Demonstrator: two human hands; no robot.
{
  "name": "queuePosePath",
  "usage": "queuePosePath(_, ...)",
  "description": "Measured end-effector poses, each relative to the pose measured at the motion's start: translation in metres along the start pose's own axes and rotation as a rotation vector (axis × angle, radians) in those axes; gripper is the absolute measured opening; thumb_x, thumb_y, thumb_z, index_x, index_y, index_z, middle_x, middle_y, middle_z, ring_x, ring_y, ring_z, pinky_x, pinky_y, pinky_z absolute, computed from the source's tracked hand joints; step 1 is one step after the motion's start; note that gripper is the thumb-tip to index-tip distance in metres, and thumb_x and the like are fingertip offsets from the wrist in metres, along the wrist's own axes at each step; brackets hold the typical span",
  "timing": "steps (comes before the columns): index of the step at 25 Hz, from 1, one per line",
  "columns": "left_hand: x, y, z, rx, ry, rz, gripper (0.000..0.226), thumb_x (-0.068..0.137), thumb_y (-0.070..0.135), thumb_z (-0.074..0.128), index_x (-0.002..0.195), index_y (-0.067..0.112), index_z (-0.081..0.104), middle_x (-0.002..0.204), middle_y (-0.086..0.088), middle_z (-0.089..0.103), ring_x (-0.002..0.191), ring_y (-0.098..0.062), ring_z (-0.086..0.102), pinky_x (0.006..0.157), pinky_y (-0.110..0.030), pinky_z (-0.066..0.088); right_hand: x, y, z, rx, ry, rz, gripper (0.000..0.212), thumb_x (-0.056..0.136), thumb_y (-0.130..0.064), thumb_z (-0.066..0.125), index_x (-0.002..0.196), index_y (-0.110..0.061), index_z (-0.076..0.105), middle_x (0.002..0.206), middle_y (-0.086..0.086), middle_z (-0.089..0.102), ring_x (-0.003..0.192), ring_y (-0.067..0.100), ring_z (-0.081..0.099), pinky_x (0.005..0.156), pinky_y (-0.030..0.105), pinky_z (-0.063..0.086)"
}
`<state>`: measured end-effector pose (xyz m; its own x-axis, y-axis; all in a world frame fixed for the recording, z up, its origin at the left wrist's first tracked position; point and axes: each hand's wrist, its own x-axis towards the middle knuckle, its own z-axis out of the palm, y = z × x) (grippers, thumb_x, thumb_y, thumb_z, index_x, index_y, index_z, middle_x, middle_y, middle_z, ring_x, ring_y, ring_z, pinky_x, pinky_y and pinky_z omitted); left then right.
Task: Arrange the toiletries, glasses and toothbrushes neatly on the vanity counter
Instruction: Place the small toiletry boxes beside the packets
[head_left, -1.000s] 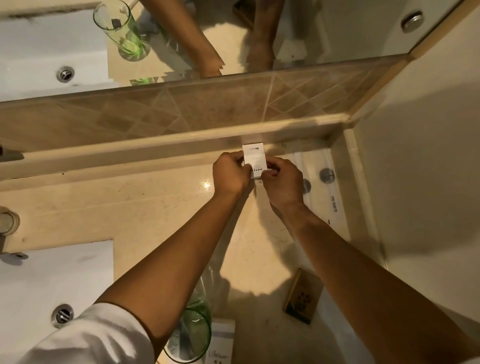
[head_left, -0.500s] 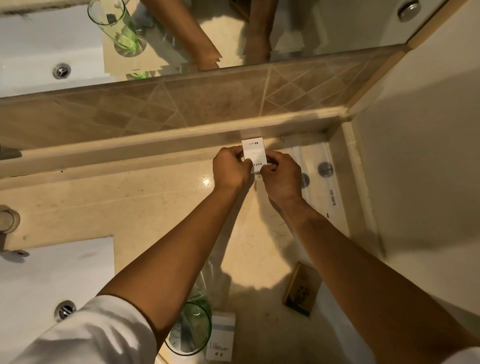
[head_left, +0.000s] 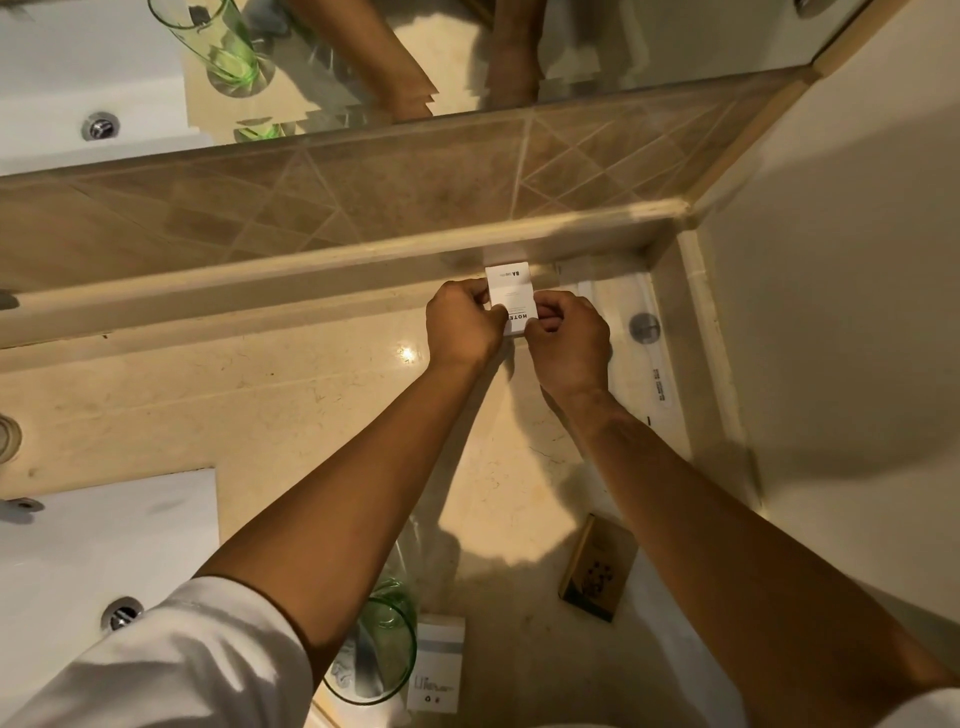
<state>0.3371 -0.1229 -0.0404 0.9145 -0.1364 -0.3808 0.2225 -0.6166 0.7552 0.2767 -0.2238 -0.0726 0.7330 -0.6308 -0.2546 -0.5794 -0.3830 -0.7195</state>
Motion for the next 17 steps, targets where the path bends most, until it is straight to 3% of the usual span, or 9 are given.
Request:
queuePosePath(3, 0.0, -0.003, -0.001, 0.056, 0.004, -0.008, 0.015, 0.081, 0.002, 0.066, 0.09, 0.004, 0.077, 0.089, -0.017, 0.074, 0.085, -0.033, 0.066, 0.074, -0.035, 0.052, -0.001, 0.001, 0.001, -0.018, 0.005, -0.012, 0.027, 0.088, -0.015, 0.07, 0.114, -0.02, 0.067, 0.121, 0.0, 0.066, 0.092, 0.006, 0.061, 0.059, -0.002, 0.04)
queuePosePath(5, -0.004, -0.006, -0.004, 0.084, 0.015, -0.025, 0.01, 0.083, 0.007, 0.067, 0.078, -0.001, 0.065, 0.079, -0.019, 0.064, 0.075, -0.035, 0.056, 0.067, -0.036, 0.045, -0.005, 0.001, -0.002, -0.009, 0.006, -0.024, 0.026, 0.089, -0.017, 0.069, 0.116, -0.019, 0.066, 0.124, 0.002, 0.064, 0.101, 0.013, 0.064, 0.077, 0.009, 0.05)
queuePosePath(7, -0.012, -0.007, -0.01, 0.06, 0.024, -0.043, 0.013, 0.086, 0.01, 0.067, 0.076, 0.001, 0.063, 0.083, -0.019, 0.066, 0.078, -0.037, 0.062, 0.072, -0.039, 0.054, -0.013, 0.0, -0.009, 0.006, 0.014, -0.039, 0.029, 0.09, -0.018, 0.069, 0.119, -0.016, 0.064, 0.127, 0.005, 0.062, 0.108, 0.02, 0.064, 0.092, 0.024, 0.054)
queuePosePath(9, -0.025, -0.007, -0.016, -0.004, 0.046, -0.056, 0.006, 0.089, 0.012, 0.065, 0.09, 0.012, 0.071, 0.098, -0.016, 0.071, 0.094, -0.037, 0.069, 0.088, -0.044, 0.058, -0.022, -0.001, -0.018, 0.033, 0.025, -0.044, 0.033, 0.09, -0.016, 0.068, 0.122, -0.014, 0.064, 0.127, 0.007, 0.062, 0.107, 0.018, 0.062, 0.09, 0.013, 0.046)
queuePosePath(11, -0.048, -0.009, -0.026, -0.036, 0.064, -0.063, 0.032, 0.093, 0.016, 0.065, 0.124, 0.01, 0.068, 0.117, -0.012, 0.07, 0.105, -0.03, 0.069, 0.099, -0.043, 0.055, -0.041, 0.001, -0.028, 0.035, 0.019, -0.045, 0.032, 0.091, -0.012, 0.063, 0.123, -0.015, 0.064, 0.127, 0.006, 0.061, 0.102, 0.011, 0.059, 0.08, -0.003, 0.034)
queuePosePath(12, -0.063, -0.01, -0.031, -0.036, 0.077, -0.056, 0.038, 0.093, 0.017, 0.065, 0.131, 0.009, 0.065, 0.121, -0.011, 0.07, 0.105, -0.027, 0.069, 0.1, -0.042, 0.054, -0.055, 0.002, -0.033, 0.033, 0.007, -0.048, 0.031, 0.092, -0.01, 0.061, 0.123, -0.015, 0.064, 0.126, 0.005, 0.061, 0.099, 0.008, 0.057, 0.076, -0.005, 0.033)
queuePosePath(17, -0.165, -0.011, -0.054, -0.096, 0.097, 0.051, 0.024, 0.089, 0.015, 0.063, 0.11, 0.014, 0.074, 0.098, 0.001, 0.074, 0.083, -0.016, 0.071, 0.084, -0.035, 0.059, -0.15, 0.017, -0.056, 0.044, -0.116, -0.187, 0.025, 0.088, -0.007, 0.056, 0.109, -0.013, 0.069, 0.107, 0.003, 0.067, 0.089, 0.008, 0.06, 0.079, 0.001, 0.04)
